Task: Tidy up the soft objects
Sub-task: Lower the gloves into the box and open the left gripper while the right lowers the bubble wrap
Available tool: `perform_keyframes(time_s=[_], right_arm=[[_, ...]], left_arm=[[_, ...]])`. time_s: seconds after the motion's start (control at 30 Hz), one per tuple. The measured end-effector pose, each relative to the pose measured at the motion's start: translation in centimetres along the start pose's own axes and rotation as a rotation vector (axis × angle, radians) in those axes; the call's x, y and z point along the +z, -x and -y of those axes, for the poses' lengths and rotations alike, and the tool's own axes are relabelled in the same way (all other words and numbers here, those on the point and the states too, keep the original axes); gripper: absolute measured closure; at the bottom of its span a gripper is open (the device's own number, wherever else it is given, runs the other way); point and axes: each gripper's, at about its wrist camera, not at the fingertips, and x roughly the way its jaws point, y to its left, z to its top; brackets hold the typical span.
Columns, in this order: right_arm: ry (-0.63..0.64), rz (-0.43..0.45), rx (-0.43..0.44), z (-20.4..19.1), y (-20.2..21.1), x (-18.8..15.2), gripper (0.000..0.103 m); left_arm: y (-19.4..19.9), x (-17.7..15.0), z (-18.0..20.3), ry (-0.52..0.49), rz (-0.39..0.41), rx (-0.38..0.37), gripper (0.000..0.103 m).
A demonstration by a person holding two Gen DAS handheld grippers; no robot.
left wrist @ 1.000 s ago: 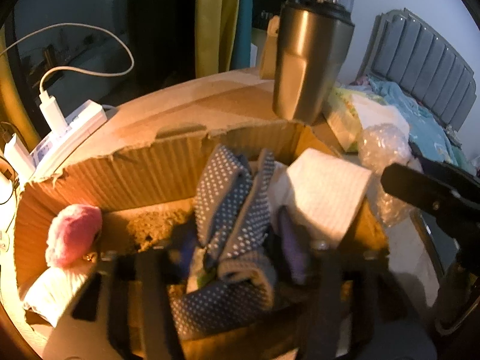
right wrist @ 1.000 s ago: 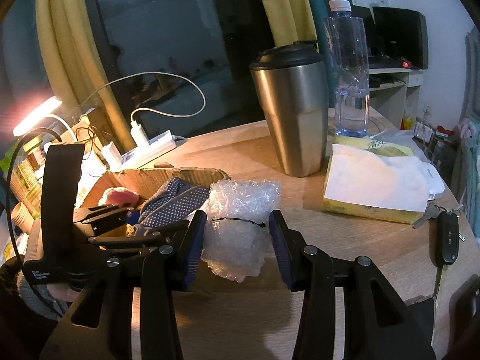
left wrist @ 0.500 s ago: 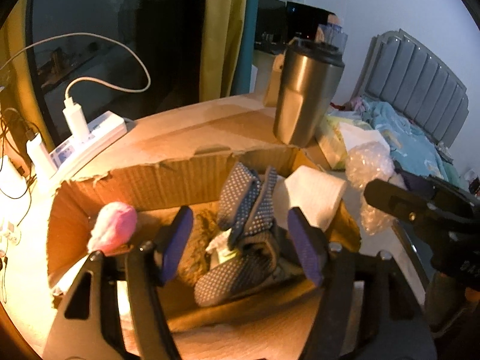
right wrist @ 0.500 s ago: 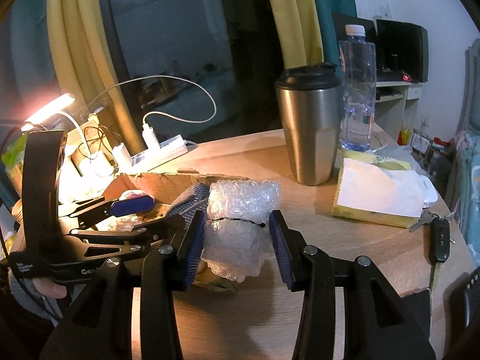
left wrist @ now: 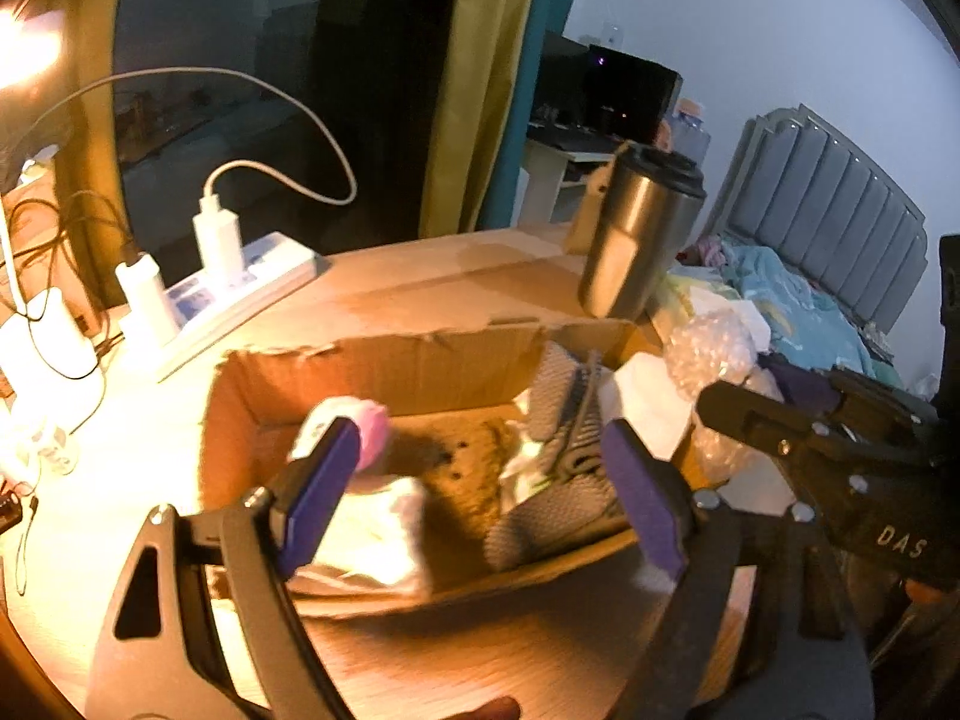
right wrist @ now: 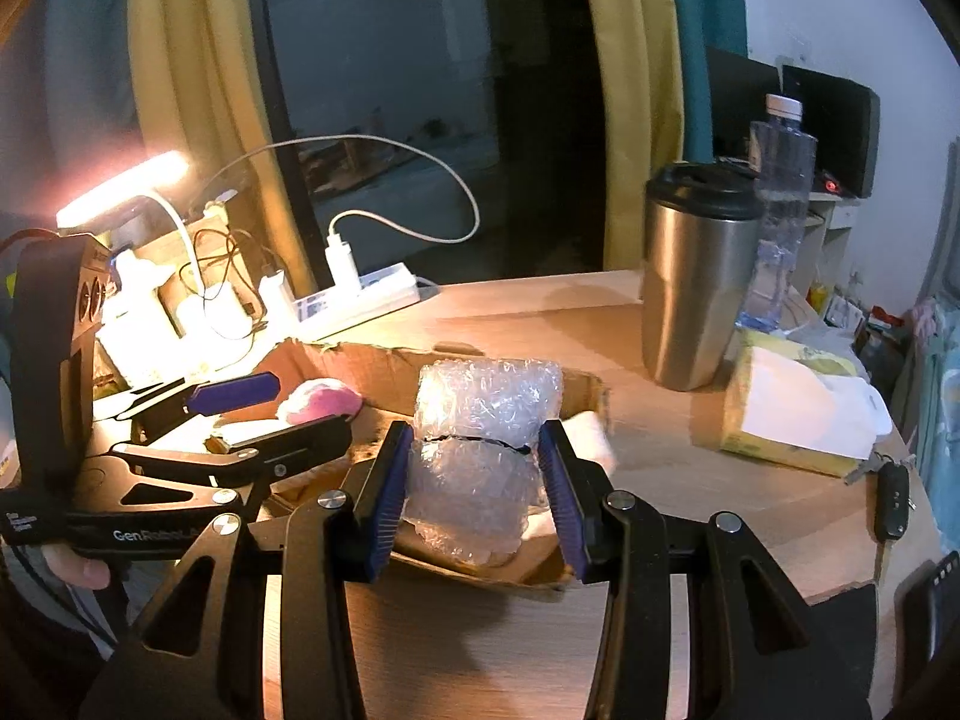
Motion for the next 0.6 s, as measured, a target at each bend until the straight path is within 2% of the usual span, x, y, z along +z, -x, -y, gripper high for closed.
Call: perform_keyframes(time_s=[0.4, 0.6], right_arm=[[0.053, -0.031, 0.011, -4.9, -3.0, 1.0, 0.057], [0.055, -0.063, 0.015, -6.2, -4.8, 1.0, 0.057]], left_arm=[[2.3, -1.5, -6.0, 0.055, 0.014, 0.040, 0.019], [1.9, -2.2, -7.8, 0.065, 0.000, 0.063, 0.019]])
